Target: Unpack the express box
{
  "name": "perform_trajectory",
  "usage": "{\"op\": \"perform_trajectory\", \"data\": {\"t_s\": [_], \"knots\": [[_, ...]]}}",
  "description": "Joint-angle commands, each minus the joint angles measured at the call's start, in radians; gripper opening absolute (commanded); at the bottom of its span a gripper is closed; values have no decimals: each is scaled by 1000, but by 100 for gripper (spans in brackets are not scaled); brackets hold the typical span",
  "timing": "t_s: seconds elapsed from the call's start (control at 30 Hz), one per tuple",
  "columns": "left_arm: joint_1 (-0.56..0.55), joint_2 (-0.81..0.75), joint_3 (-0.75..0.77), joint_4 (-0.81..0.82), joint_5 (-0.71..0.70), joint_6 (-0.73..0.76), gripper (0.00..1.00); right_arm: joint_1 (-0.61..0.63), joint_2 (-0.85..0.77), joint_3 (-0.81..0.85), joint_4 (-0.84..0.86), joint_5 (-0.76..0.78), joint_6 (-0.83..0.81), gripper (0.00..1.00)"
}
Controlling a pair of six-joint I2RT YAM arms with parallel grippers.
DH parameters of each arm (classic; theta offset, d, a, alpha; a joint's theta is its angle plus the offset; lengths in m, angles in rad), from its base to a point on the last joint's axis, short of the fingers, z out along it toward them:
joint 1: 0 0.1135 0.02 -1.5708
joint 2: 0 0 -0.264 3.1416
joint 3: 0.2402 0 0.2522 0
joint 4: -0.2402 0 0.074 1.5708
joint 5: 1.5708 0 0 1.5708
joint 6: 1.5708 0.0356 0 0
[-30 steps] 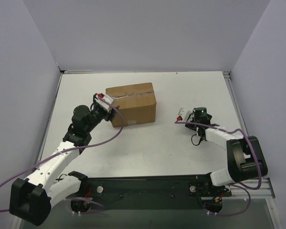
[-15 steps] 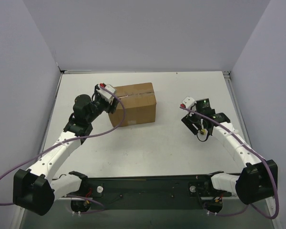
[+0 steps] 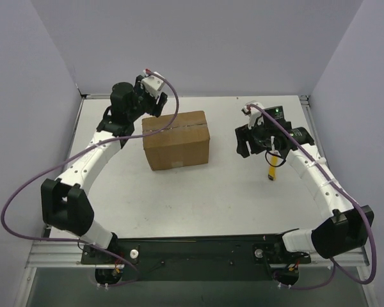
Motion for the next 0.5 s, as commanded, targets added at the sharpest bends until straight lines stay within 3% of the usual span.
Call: {"op": "perform_trajectory", "data": {"t_s": [0.0, 0.1, 0.13, 0.23, 0.37, 0.47], "knots": [[45, 190, 208, -194, -98, 80, 70, 54, 71, 37, 43, -124, 67, 39], [85, 300, 370, -329, -137, 111, 68, 60, 119, 65, 97, -144, 184, 5], [99, 315, 400, -348, -110, 121, 66, 63, 131, 64, 124, -185, 204, 2], [151, 383, 437, -363, -7, 151, 61, 89, 180, 60, 160, -199, 230, 0], [229, 511, 653, -494, 166, 85, 53, 127, 246, 73, 173, -241, 241, 0], [264, 606, 741, -606, 409, 78, 46, 183, 303, 97, 173, -245, 229, 11]]}}
